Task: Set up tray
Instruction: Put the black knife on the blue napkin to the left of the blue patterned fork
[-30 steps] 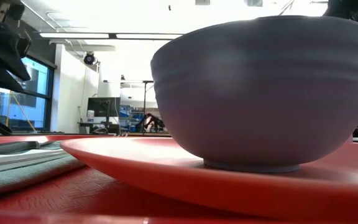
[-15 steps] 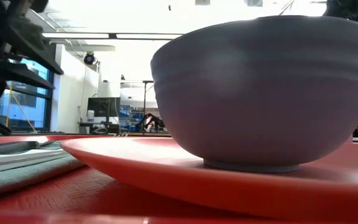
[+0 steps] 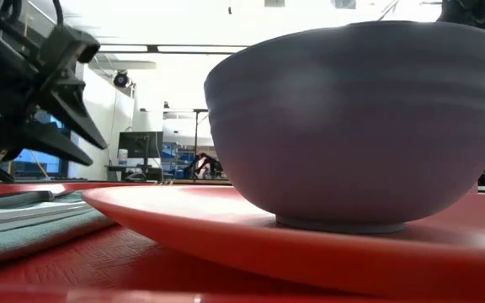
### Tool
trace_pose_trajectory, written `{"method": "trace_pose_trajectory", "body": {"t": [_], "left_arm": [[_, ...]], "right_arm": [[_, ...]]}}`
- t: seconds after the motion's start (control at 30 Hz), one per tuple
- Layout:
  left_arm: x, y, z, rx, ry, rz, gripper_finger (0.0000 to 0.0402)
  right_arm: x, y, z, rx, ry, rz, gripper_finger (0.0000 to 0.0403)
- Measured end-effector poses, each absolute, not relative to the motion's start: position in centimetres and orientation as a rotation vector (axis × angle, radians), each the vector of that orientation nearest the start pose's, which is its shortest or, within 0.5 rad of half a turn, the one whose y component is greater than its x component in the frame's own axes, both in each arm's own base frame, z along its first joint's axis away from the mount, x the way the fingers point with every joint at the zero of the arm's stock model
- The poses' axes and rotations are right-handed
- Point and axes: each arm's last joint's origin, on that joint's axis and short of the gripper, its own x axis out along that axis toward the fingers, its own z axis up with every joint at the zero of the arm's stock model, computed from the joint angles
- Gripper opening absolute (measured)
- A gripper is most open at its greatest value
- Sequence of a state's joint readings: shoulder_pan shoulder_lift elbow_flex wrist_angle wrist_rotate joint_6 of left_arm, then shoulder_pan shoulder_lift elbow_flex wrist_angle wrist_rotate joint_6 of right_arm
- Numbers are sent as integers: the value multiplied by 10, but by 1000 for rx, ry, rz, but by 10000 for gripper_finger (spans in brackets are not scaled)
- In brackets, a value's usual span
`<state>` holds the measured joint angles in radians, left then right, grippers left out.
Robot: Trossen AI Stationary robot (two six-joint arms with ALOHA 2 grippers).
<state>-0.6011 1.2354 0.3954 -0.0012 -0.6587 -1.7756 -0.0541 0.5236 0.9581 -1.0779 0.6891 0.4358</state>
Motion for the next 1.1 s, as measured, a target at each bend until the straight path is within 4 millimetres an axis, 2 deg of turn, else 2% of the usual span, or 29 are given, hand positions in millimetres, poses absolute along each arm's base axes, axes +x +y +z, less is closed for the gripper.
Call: {"method": "trace_pose_trajectory", "body": {"t": [0.2, 0.4, 0.57, 0.63, 0.8, 0.93, 1.1], "left_arm": [[174, -96, 139, -1144, 436, 630, 149], [174, -96, 143, -998, 463, 559, 149], [174, -97, 143, -971, 508, 529, 149], [174, -100, 144, -934, 580, 465, 149], [179, -112, 154, -755, 796, 174, 149], [186, -120, 168, -648, 839, -6, 149], [186, -123, 178, -493, 938, -80, 149]], "right_arm": [[59, -22, 339, 197, 455, -835, 0], [59, -22, 339, 198, 456, -834, 0], [59, -21, 339, 200, 457, -828, 0], [59, -21, 339, 201, 458, -827, 0], [59, -21, 339, 206, 455, -828, 0], [59, -21, 339, 208, 455, -828, 0], [60, -21, 339, 208, 455, -827, 0]]}}
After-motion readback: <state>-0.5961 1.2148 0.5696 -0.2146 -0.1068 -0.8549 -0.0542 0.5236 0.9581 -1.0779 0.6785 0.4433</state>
